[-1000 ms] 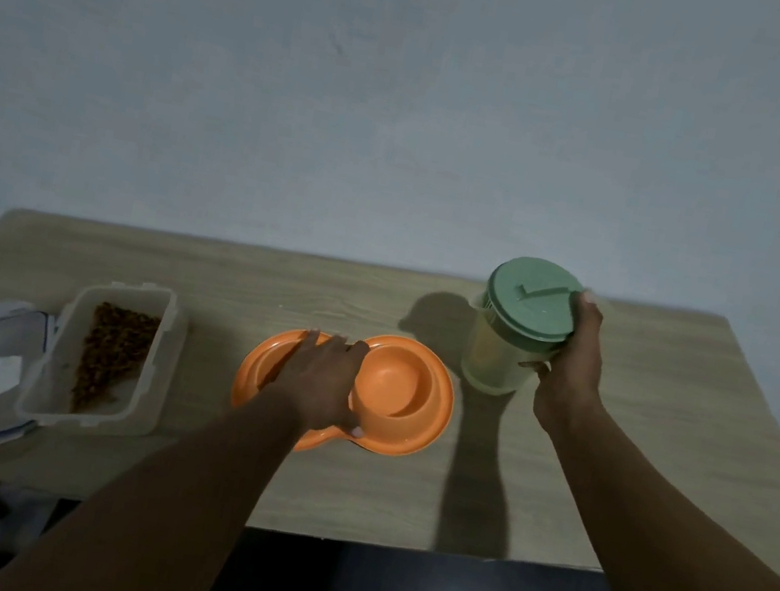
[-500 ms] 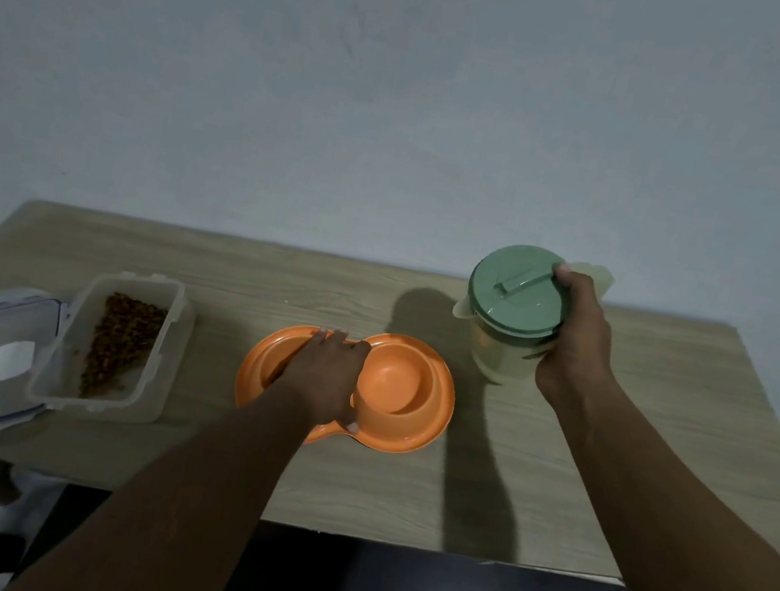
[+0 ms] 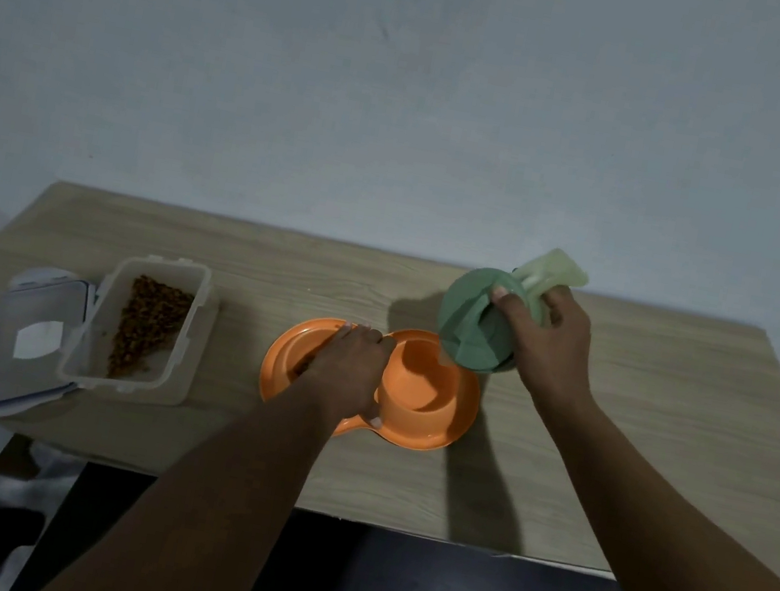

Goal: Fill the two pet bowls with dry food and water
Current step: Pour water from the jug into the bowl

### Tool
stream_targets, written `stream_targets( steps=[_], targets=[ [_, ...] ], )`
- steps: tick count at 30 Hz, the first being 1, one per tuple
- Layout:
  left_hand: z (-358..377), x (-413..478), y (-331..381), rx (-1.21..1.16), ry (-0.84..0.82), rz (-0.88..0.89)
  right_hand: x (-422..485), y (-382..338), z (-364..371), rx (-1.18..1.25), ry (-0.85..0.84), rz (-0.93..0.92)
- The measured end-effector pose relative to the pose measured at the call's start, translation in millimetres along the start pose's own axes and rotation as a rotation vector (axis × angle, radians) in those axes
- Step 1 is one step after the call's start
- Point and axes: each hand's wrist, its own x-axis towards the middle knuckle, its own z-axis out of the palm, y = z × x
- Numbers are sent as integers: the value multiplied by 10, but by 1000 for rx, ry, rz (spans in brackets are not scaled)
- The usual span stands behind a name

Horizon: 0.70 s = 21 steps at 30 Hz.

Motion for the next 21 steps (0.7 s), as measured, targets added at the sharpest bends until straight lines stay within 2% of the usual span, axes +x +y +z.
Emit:
stream_targets(
  steps=[8,21],
  targets=[
    [-24,1,17,15,-4,-11,-62,22,66,-335,-10,-279],
    [-27,2,26,14,-10,-27,-6,-189,-35,-417,-41,-441]
  ],
)
